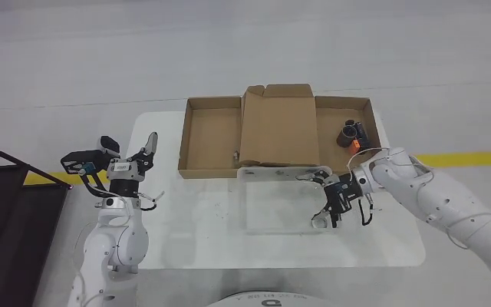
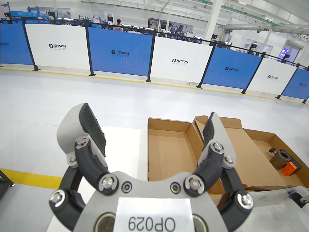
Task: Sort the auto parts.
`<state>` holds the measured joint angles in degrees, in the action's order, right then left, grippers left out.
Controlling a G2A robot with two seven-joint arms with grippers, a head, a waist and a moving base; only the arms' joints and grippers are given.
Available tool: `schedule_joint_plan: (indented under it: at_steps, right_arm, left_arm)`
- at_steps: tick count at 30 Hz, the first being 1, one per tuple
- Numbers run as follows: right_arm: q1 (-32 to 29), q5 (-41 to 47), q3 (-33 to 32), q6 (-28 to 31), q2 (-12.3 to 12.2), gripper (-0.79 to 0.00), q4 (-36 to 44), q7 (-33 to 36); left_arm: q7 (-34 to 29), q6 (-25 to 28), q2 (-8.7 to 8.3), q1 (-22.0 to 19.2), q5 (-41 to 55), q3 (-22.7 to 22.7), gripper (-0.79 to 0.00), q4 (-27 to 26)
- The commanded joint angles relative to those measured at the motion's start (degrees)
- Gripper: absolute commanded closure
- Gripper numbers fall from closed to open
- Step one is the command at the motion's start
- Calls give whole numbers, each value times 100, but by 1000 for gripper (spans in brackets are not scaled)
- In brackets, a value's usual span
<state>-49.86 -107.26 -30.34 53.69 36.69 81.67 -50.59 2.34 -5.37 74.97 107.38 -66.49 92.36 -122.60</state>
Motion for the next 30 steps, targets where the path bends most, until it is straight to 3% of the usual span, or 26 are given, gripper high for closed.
schedule_joint_plan:
  at_steps: [1,3,4,7,18,30]
  right_arm:
    - [-4,61,-38,107,-6,-770,38,163]
    - [-21,142,-82,207,-15,-751,70,355]
    - [-27,191,-106,278,-18,-699,83,467]
    - [-47,375,-181,431,-18,-680,134,851]
    - [-122,934,-61,431,20,-785,484,2358]
    - [160,1796,343,431,68,-785,508,3808]
  left_arm:
    - [0,0,0,0,0,0,-785,0]
    - [0,0,0,0,0,0,-785,0]
    - [0,0,0,0,0,0,-785,0]
    - [0,0,0,0,0,0,-785,0]
    - [0,0,0,0,0,0,-785,0]
    - [0,0,0,0,0,0,-785,0]
